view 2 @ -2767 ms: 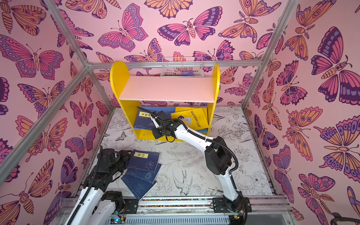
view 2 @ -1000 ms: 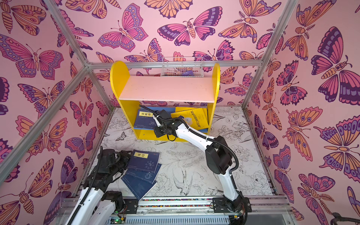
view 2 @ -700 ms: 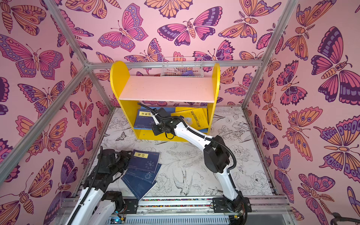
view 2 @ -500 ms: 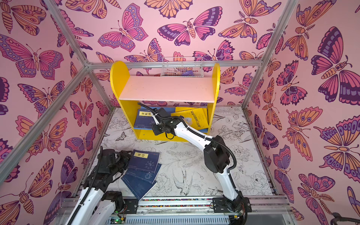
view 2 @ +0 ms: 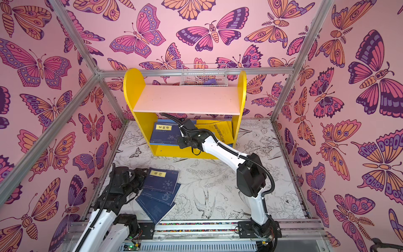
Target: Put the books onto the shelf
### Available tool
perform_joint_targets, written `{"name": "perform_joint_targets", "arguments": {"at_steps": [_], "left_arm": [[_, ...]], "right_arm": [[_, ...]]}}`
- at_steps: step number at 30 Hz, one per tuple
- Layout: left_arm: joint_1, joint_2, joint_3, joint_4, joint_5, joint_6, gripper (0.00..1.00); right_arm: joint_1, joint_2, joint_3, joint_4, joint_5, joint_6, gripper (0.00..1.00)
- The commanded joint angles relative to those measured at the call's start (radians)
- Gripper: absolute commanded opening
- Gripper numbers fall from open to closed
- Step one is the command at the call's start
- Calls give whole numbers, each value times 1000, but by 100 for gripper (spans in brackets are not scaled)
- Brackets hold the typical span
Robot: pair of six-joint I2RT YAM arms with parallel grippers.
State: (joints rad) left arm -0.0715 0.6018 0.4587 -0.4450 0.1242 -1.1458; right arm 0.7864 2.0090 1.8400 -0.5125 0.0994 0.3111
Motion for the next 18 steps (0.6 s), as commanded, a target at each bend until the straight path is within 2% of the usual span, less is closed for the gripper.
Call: {"name": "perform_joint_targets", "arguments": {"at_steps": [1,7,18], "left_arm": [[-3,-3,-13,8,8,7,56],[-3,-17,-26,8,9,-3,56],[-3,-25,-31,7,11,-3,56]], "right_arm": [[-21,36,54,-100,106,23,9],[-23,88,103,-143,144,26,9],[-22,163,206,-135,63,40,9]]}}
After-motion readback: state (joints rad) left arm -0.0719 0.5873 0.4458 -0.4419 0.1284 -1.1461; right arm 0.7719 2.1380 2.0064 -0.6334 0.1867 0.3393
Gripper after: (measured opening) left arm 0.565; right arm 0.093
